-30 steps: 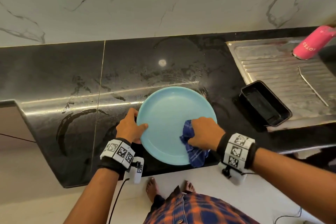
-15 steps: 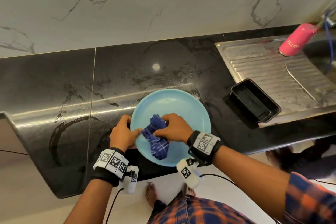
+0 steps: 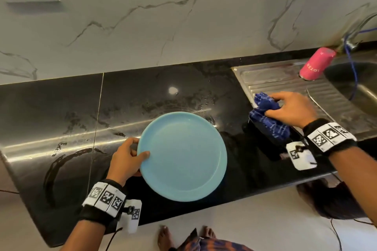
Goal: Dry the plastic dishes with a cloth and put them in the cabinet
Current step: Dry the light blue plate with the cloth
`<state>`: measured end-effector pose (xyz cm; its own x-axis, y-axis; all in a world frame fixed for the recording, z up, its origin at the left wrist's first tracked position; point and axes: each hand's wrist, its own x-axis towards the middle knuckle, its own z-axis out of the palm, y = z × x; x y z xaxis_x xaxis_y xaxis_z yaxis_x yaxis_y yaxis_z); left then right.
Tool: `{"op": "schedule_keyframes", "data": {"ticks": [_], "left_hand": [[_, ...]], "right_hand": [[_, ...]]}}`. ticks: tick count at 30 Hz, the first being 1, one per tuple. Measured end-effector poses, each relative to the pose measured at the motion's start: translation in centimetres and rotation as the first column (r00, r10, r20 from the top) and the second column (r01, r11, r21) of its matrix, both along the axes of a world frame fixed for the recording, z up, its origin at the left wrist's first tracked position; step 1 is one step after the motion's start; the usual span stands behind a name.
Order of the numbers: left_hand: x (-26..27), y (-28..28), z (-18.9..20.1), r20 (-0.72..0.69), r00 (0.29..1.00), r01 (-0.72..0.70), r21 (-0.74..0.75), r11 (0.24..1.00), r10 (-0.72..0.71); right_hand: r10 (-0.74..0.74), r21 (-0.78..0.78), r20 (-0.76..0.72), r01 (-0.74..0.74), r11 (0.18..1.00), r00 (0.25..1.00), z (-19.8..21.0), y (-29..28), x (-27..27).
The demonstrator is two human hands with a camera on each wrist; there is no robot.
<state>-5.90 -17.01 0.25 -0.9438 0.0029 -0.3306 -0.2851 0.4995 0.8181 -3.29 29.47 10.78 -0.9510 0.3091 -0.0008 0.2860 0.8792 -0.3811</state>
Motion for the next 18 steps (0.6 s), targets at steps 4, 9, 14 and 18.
{"op": "schedule_keyframes", "data": {"ticks": [4, 9, 14, 18], "left_hand": [[-0.2, 0.4, 0.3, -0.005, 1.000, -0.011, 0.004, 1.000, 0.011], [0.0, 0.5, 0.4, -0.015, 1.000, -0.022, -0.008, 1.000, 0.022], [0.7, 0.6, 1.1, -0.050, 0.998, -0.047, 0.008, 0.999, 0.048], [1.0, 0.6, 2.2, -0.098, 0.994, -0.056, 0.006, 0.998, 0.056]], "right_hand": [[-0.031, 0.211, 0.206, -0.013, 0.977, 0.978, -2.1, 2.4, -0.4], [-0.003, 0.267, 0.283, -0.076, 0.961, 0.959, -5.6, 1.8, -0.3], [-0.002, 0.230, 0.268, -0.062, 0.971, 0.963, -6.3, 2.0, -0.3], [0.129, 0.208, 0.148, -0.158, 0.965, 0.981, -4.2, 1.9, -0.7]]}}
